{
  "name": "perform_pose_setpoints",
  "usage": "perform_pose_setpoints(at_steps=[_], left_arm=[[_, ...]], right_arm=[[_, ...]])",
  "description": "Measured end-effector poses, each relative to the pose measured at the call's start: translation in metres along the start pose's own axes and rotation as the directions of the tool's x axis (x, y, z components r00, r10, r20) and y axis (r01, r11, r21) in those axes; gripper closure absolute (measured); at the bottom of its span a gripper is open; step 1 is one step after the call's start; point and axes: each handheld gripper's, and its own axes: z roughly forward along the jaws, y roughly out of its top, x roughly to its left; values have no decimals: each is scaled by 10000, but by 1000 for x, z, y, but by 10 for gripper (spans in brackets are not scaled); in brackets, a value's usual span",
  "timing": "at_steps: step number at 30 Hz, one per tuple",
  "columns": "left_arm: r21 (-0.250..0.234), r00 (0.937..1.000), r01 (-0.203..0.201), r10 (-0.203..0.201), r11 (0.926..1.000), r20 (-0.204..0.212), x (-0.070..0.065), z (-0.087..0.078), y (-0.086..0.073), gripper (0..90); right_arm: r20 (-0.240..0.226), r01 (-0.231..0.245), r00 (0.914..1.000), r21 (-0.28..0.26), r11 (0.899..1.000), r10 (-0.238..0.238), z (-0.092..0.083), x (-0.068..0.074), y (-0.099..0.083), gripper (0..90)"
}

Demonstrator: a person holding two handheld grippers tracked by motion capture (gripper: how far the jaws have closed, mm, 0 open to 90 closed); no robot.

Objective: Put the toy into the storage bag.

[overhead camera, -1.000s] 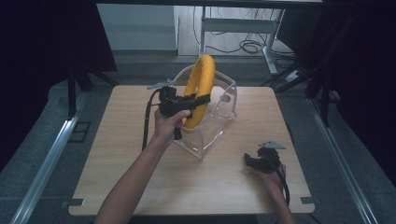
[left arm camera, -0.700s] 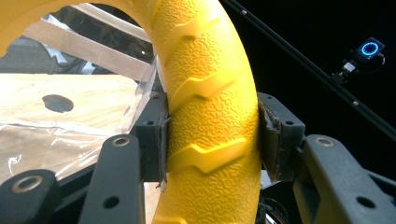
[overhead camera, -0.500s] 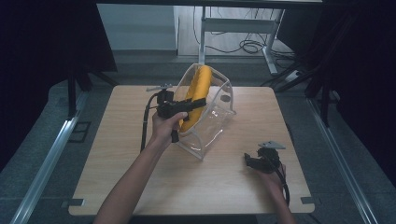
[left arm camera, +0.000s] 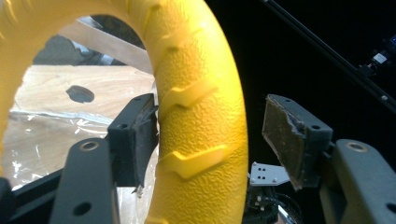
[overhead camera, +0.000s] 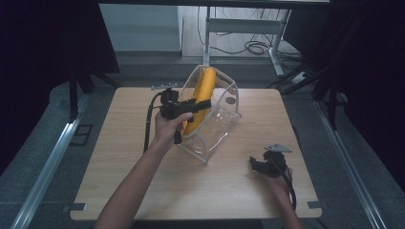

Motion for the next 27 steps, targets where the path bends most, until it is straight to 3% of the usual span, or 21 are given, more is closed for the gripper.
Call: perform_pose_setpoints(at_steps=[5,12,16,24,27], left_arm=[[-310,9994,-330,327,9990,-92,-4,-13,4,319],[-493,9935,-983,951,9939,-630,-5,-39,6,312],[-341,9887,-1319,1290,9907,-761,-4,-52,3,318],[-37,9840,-1568,1559,9876,-864,0,-72,-11,319],[28,9769,-1836,1828,9830,-1108,-1,-81,-16,321]], right_arm=[[13,20,10000,-3,10000,-20,0,0,0,213],[0,19,10000,-3,10000,-19,0,0,0,213],[6,11,10000,-2,10000,-11,0,0,0,213],[0,5,10000,7,10000,-5,0,0,0,212],[18,16,10000,1,10000,-16,1,0,1,212]])
